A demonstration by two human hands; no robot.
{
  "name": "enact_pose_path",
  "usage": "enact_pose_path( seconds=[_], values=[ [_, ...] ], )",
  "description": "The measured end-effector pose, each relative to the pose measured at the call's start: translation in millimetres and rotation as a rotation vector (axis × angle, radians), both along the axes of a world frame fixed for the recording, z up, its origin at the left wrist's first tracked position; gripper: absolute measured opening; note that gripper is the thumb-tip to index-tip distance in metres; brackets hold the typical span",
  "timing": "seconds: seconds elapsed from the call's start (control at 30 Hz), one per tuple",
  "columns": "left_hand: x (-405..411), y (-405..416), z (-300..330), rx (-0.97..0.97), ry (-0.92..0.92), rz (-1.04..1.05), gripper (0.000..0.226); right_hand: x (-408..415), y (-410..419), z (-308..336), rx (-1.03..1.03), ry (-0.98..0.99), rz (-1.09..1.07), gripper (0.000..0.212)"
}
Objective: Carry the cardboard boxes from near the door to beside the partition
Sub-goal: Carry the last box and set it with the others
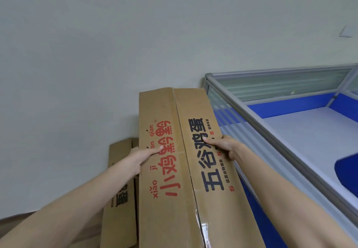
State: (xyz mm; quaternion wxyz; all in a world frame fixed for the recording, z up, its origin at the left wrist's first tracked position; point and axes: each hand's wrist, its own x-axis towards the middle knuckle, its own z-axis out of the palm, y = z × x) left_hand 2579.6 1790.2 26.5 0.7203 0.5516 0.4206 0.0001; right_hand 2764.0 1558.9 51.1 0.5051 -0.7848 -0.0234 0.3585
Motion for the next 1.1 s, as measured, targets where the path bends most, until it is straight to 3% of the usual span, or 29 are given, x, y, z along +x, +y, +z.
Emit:
enact_pose_path(
  seconds=[0.13, 0.33, 0.43, 0.7, 0.8, 0.93, 1.1],
  values=[
    [68.8, 14.3, -5.2, 0.008, 0.033, 0.045, 0.067, 81.5, 27.5, -9.3, -0.058, 0.031, 0.055, 0.057],
    [141.7, 42.1, -26.1, -0.028, 0.105, 0.068, 0.074, 156.4, 63.9, -28.9, -0.075, 0.047, 0.013, 0.048],
    [170.8, 55.7, -36.5, 0.002, 0.109, 0.077, 0.077, 184.8, 82.3, -46.1, -0.088, 0.012, -0.04, 0.054],
    [210.0, 59.9, -49.0, 0.079, 0.136, 0.112, 0.063, 222.7, 104.4, -71.1, -0.173, -0.046, -0.082, 0.081],
    [211.7, 57.5, -55.2, 0.117, 0.143, 0.128, 0.075, 229.3, 104.0, -81.8, -0.214, -0.054, -0.078, 0.086],
    [214.3, 52.8, -62.7, 0.173, 0.144, 0.125, 0.072, 271.6, 99.2, -146.5, -0.325, -0.104, -0.065, 0.095],
    [219.9, 49.1, -63.0, 0.17, 0.154, 0.144, 0.075, 249.6, 102.4, -111.8, -0.325, -0.128, -0.056, 0.075]
  ],
)
